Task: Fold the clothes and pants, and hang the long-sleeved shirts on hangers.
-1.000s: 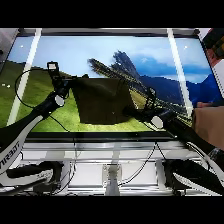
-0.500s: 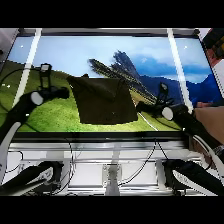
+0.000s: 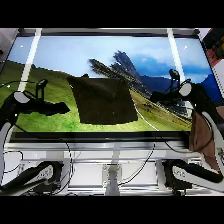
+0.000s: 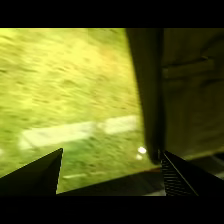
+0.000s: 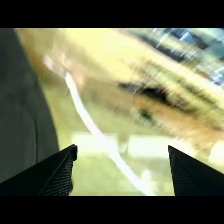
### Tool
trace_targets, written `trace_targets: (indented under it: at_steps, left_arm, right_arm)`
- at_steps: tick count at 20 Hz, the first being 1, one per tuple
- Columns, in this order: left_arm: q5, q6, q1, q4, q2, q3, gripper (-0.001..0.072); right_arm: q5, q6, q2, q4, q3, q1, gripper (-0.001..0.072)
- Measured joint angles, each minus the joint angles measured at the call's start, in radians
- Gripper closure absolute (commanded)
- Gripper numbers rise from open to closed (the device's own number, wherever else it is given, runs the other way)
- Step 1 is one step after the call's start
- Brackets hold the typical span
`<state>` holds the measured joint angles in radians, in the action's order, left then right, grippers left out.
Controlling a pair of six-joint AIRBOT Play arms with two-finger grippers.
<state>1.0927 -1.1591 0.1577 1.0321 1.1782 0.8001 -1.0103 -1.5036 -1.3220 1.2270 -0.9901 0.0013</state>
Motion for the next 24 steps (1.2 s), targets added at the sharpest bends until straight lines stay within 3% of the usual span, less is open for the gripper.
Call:
trace_targets:
  at_steps: [3, 5, 13, 16, 20, 21, 22, 24]
  left_arm:
    - [0.053, 0.083, 0.000, -0.112, 0.067, 0.000, 0.0012]
    - [0.087, 0.124, -0.008, -0.162, 0.114, -0.003, 0.0012]
    - [0.098, 0.190, -0.099, -0.232, 0.271, -0.022, 0.0014]
    - [0.057, 0.192, -0.134, -0.262, 0.301, -0.023, 0.0049]
    - [-0.035, 0.198, -0.160, -0.274, 0.319, -0.025, 0.0414]
    - [-0.046, 0.198, -0.163, -0.275, 0.321, -0.025, 0.0465]
    - [-0.053, 0.198, -0.165, -0.274, 0.322, -0.026, 0.0502]
    - [-0.069, 0.198, -0.168, -0.276, 0.324, -0.026, 0.0656]
  right_arm:
    - [-0.129, 0.158, -0.121, -0.118, -0.043, -0.030, 0.0098]
    - [-0.172, 0.217, -0.182, -0.167, -0.055, -0.039, 0.0158]
    - [-0.193, 0.286, -0.261, -0.259, -0.019, -0.048, 0.0163]
    - [-0.158, 0.308, -0.268, -0.328, 0.027, -0.047, 0.0166]
    - [-0.138, 0.334, -0.280, -0.410, 0.069, -0.013, 0.0167]
    - [-0.138, 0.337, -0.282, -0.417, 0.075, 0.003, 0.0206]
    - [-0.136, 0.340, -0.283, -0.420, 0.080, 0.021, 0.0294]
    - [-0.131, 0.343, -0.286, -0.418, 0.085, 0.054, 0.0431]
